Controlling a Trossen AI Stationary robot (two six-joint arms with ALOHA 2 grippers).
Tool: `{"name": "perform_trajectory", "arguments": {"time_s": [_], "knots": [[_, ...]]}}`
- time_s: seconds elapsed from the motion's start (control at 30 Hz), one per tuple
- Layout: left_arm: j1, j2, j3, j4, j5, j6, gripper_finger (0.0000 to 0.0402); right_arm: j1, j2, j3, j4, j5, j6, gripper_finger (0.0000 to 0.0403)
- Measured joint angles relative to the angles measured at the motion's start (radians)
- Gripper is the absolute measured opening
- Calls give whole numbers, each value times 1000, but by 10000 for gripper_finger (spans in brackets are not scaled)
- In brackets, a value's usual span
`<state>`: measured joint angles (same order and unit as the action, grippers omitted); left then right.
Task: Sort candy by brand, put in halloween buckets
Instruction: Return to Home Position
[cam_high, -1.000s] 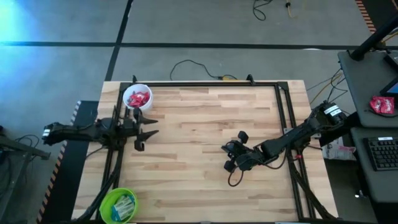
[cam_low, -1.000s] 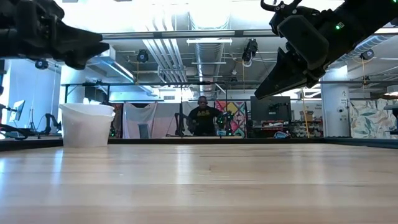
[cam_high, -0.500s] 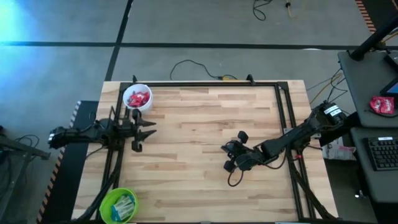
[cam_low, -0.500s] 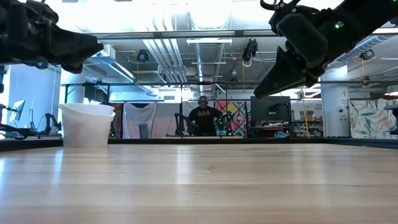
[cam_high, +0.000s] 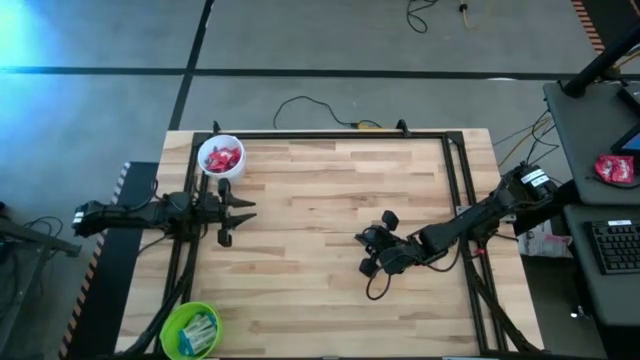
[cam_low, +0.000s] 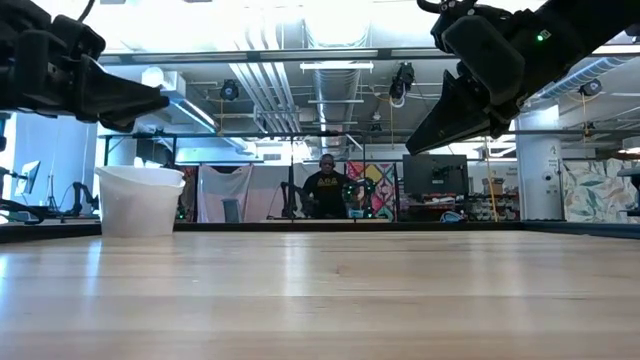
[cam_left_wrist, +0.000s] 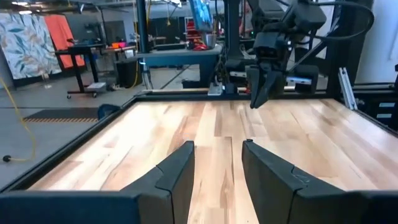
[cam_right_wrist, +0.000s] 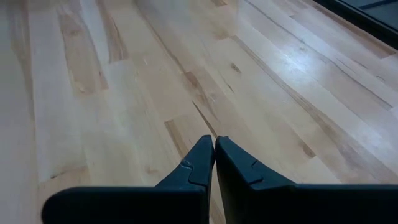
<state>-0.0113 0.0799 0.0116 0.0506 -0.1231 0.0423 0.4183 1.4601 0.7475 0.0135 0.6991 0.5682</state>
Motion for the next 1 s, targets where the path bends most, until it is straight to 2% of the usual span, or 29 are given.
{"name": "perform_trajectory", "arguments": {"time_s": [0.4,0.5,0.7,0.83,0.93,1.0], "knots": [[0,41,0,0,0,0,119,0,0,0,0,1,-1,13],[0,47,0,0,0,0,119,0,-5,0,-2,40,-45,13],[0,56,0,0,0,0,119,0,-18,1,-54,34,-120,13],[0,63,0,0,0,0,119,0,-20,2,-61,25,-36,13],[0,66,0,1,0,0,119,0,-20,1,-64,-43,86,13],[0,65,0,0,0,0,119,-3,-20,2,-29,-45,77,13]]}}
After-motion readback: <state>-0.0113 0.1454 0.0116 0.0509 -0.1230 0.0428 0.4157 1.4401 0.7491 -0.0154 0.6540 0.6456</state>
